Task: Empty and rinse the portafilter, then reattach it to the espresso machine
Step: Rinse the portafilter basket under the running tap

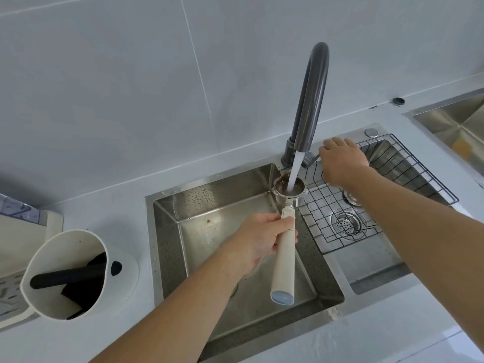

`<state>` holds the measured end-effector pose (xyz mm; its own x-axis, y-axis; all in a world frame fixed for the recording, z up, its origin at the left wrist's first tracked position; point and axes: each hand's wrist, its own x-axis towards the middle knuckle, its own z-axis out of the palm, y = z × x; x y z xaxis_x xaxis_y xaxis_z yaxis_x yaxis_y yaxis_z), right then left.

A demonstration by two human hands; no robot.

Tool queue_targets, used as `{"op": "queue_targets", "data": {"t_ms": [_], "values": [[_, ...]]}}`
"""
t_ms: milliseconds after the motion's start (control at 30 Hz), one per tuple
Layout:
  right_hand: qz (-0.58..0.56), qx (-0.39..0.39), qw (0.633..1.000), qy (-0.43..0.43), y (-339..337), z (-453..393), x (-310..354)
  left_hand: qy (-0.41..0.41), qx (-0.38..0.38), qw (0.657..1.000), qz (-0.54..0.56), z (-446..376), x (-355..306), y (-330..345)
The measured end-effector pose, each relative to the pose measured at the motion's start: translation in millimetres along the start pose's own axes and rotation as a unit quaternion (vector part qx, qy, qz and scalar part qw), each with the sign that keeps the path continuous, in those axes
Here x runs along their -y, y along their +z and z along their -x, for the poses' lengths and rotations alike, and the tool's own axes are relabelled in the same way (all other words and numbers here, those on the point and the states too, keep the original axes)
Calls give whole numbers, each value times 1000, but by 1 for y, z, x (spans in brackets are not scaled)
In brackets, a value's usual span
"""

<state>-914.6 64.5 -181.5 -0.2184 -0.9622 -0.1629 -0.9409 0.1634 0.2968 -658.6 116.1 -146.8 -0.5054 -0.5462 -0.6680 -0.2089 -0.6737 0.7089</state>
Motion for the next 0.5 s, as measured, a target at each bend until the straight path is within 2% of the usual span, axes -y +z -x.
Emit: {"op": "queue_targets", "data": {"t_ms": [133,300,400,500], "values": [[-67,-9,997,25,-3,2,-2,7,-5,1000,8,-2,2,-2],[-182,23,979,87,-6,7,1,49,-16,998,-19,-8,7,-9],[-202,14,975,90,-1,3,1,67,-27,997,-39,-10,8,-12],[-210,-5,973,92,1,-3,-2,58,-19,998,-14,-12,8,-12]]}}
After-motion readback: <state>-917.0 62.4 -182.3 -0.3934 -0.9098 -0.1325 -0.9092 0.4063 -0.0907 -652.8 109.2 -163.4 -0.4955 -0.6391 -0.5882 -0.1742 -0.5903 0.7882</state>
